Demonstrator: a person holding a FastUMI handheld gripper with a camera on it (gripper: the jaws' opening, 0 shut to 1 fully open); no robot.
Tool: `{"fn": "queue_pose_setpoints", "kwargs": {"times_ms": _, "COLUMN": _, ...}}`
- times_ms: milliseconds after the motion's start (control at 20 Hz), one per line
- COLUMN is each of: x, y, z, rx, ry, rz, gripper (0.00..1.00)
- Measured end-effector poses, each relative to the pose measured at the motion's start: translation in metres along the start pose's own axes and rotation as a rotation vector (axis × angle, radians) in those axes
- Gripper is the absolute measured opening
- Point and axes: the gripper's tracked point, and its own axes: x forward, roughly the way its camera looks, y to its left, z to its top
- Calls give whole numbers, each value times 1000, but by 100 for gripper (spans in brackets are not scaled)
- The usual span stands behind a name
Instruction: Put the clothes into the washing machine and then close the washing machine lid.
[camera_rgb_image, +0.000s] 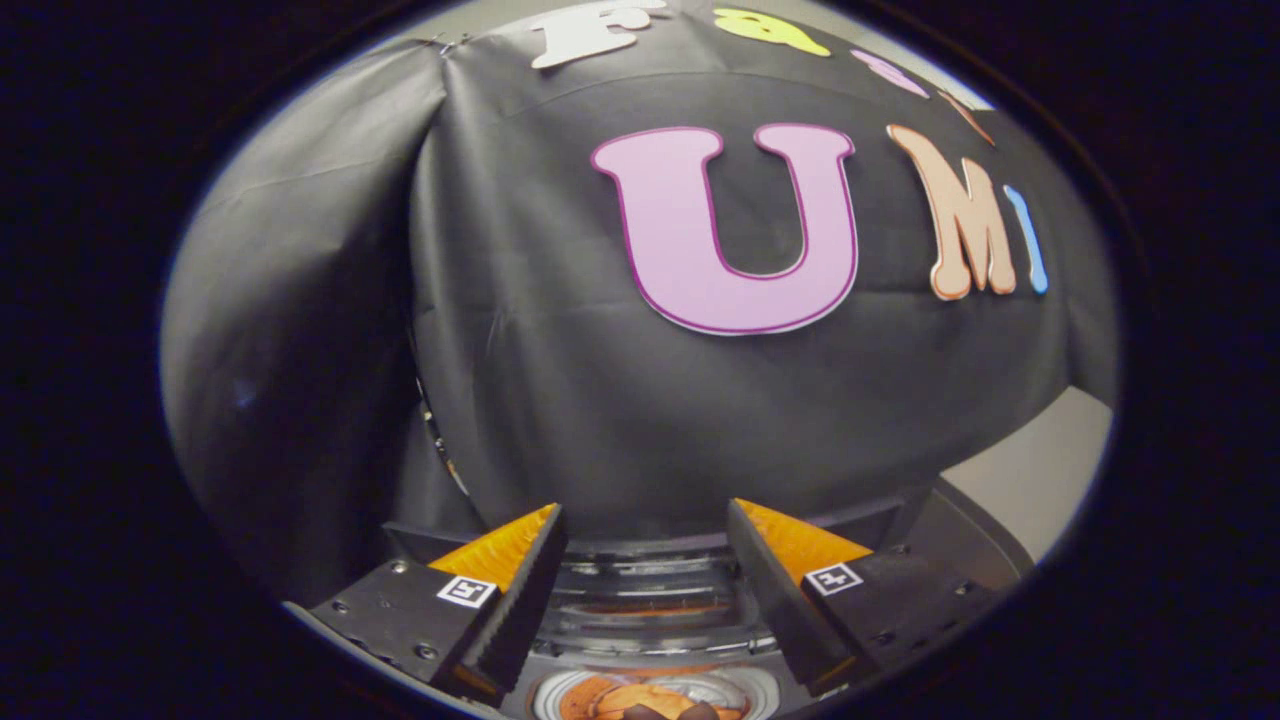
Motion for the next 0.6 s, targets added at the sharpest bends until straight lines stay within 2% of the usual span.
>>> {"fn": "queue_pose_setpoints", "kwargs": {"times_ms": 100, "x": 12, "y": -3, "z": -7, "rx": -36, "ry": 15, "rz": -34, "gripper": 97}}
{"fn": "queue_pose_setpoints", "kwargs": {"times_ms": 300, "x": 30, "y": -2, "z": -11, "rx": -19, "ry": 30, "rz": -39, "gripper": 97}}
{"fn": "queue_pose_setpoints", "kwargs": {"times_ms": 600, "x": 22, "y": -1, "z": -16, "rx": -28, "ry": 96, "rz": -22, "gripper": 98}}
